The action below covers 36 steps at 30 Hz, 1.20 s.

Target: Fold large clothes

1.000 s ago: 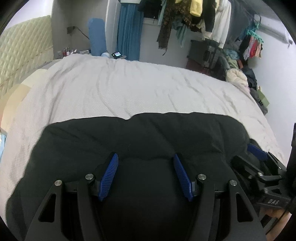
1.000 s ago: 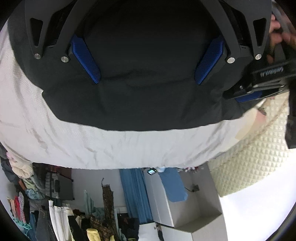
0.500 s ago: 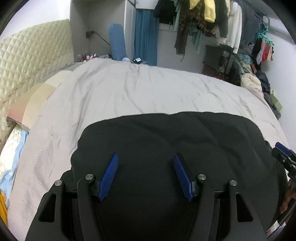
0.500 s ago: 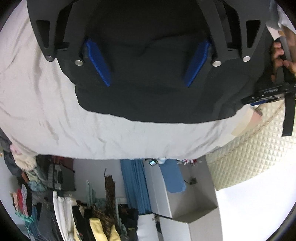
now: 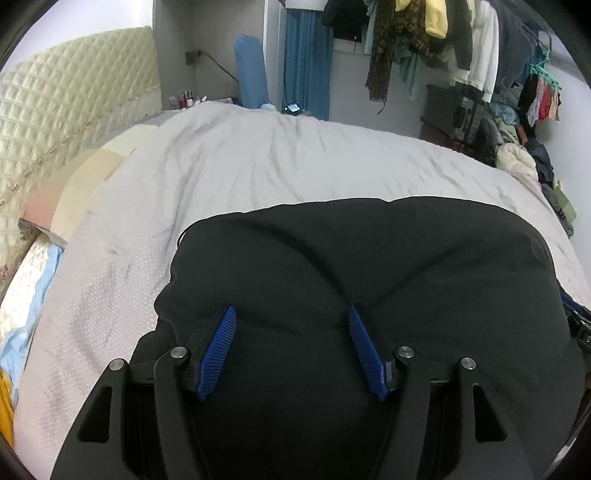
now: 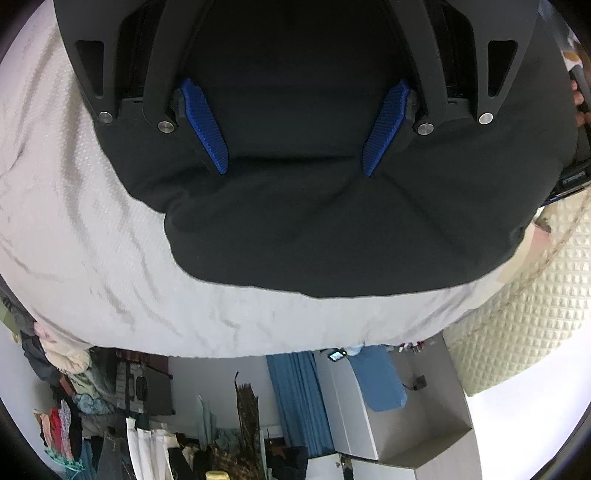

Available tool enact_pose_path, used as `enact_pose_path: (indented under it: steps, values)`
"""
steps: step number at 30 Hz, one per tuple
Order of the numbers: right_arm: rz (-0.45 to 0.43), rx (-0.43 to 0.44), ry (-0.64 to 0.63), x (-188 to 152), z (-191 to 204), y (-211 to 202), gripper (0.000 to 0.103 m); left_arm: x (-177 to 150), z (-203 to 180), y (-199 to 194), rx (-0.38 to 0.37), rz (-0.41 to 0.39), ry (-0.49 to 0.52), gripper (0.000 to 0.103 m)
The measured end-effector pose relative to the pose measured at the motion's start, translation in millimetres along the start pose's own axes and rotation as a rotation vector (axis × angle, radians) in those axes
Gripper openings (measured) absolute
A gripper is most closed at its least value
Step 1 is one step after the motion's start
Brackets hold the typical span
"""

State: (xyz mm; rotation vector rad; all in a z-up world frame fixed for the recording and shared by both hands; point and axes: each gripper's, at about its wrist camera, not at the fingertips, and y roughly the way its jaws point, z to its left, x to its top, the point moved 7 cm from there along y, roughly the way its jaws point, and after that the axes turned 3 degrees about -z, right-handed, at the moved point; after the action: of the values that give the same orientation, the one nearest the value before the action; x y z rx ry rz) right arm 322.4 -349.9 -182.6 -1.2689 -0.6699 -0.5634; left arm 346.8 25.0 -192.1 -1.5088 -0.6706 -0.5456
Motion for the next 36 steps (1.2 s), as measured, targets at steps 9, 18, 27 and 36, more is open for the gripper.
enact_pose_path:
  steps: [9, 18, 27, 36]
  values:
    - [-0.102, 0.131, -0.024, 11.5, 51.7, -44.2, 0.074, 0.0, -47.0, -37.7, -0.157, -0.079, 0.017, 0.063]
    - [-0.06, 0.129, -0.091, -9.9, 74.3, -22.0, 0.077, -17.0, -73.3, -13.9, -0.158, -0.029, 0.051, 0.064]
    - [-0.027, 0.1, -0.103, -15.4, 72.9, -10.6, 0.08, -18.9, -78.1, -9.0, -0.118, -0.008, 0.069, 0.065]
    - [-0.172, 0.121, -0.024, 19.3, 60.7, -112.9, 0.101, 3.8, -77.7, -98.4, -0.188, -0.089, 0.002, 0.084]
